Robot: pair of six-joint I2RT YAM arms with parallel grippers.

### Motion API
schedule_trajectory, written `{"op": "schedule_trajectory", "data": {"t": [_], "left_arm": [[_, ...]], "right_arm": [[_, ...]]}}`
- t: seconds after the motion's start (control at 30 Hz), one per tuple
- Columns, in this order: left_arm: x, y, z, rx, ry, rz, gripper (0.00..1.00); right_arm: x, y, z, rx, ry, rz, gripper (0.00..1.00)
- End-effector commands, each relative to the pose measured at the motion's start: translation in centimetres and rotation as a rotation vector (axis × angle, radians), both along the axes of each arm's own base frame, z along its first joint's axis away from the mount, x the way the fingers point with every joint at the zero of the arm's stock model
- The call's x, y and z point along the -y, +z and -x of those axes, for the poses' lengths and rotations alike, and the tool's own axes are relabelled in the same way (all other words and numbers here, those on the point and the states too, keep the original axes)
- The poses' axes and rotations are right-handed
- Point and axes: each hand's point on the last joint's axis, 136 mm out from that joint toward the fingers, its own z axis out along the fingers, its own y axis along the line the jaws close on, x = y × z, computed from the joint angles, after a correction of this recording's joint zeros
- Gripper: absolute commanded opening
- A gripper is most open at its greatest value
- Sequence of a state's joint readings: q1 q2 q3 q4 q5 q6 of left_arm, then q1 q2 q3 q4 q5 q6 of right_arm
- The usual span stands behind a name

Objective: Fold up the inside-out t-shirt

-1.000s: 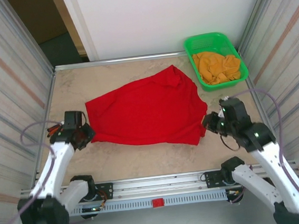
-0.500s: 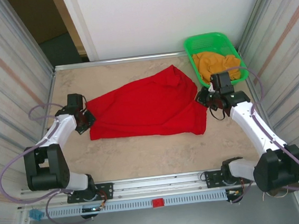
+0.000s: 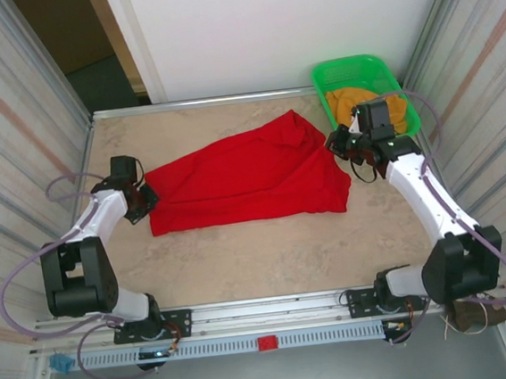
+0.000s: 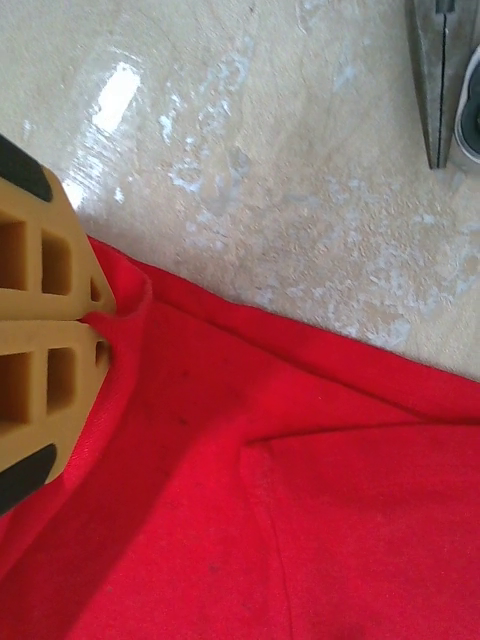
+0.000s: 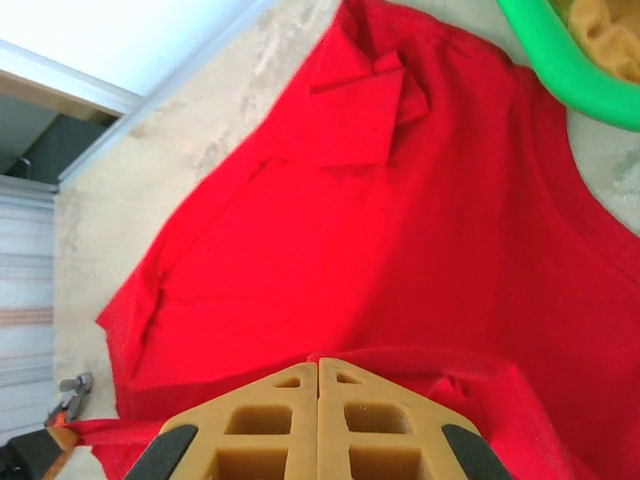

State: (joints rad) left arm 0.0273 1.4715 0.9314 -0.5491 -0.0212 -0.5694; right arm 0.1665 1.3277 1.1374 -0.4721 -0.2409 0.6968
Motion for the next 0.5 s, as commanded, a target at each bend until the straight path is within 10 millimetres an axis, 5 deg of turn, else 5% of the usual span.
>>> {"op": "schedule_trajectory", "data": {"t": [0.0,0.2,0.27,0.37,0.47], "left_arm": [[-0.3,0.3,-1.7,0.015,-0.018,-0.011,0.0],[-0.6,-0.5,-3.7,-0.014,-0.024,-0.03,0.0],[-0.6,-0.8,-4.6,-0.016,-0.034,-0.028,0.1],[-0.8,-0.7,-6.2,-0.002,-0.049,-0.043,0.41],[-0.8,0.9,-7.0,0.033,-0.073,-0.056,0.54]], "right_arm": [[-0.1,0.6,-1.9,0.037,0.015,0.006,0.0],[-0.4,-2.5,-5.3,-0.017,0.005,0.023,0.0],[-0.8,-3.7,-7.0,-0.031,0.022,0.03,0.01],[-1.8,-5.0,-8.6,-0.05,0.085,0.024,0.39],[-1.7,-3.6,-7.9,-0.024,0.091,0.035,0.53]]}}
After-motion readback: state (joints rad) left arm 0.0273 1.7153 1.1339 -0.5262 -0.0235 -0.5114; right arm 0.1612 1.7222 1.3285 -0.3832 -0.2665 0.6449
